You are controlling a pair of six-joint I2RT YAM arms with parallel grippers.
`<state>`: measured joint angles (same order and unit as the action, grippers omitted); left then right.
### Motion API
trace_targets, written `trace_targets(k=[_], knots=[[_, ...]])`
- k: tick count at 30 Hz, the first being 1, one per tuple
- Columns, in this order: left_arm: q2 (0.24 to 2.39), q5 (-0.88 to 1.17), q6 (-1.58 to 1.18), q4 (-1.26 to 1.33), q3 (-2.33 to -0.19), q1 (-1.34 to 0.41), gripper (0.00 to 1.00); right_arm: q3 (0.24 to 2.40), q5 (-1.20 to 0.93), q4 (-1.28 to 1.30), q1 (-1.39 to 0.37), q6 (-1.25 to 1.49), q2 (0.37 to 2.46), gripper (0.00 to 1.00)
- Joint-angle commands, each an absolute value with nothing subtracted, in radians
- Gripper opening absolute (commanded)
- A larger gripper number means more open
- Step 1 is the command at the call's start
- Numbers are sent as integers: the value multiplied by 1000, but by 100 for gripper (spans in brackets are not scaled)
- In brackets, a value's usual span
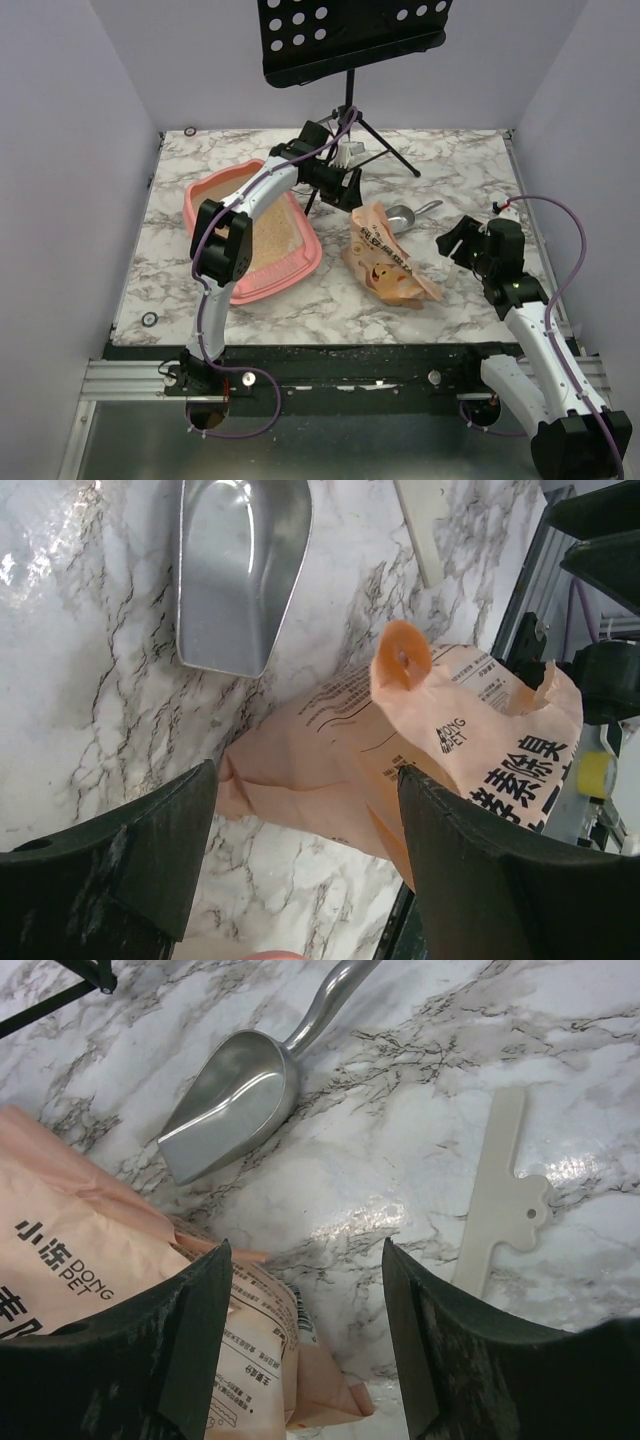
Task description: Fill the litter box with clean litter
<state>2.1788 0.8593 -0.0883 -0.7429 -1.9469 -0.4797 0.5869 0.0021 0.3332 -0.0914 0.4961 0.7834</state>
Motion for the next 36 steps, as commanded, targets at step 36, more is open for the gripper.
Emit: trace_targets(k=[36], knots=[[2005, 1379, -393, -20, -1615, -506, 81, 620, -667, -172, -95, 385, 922, 69]])
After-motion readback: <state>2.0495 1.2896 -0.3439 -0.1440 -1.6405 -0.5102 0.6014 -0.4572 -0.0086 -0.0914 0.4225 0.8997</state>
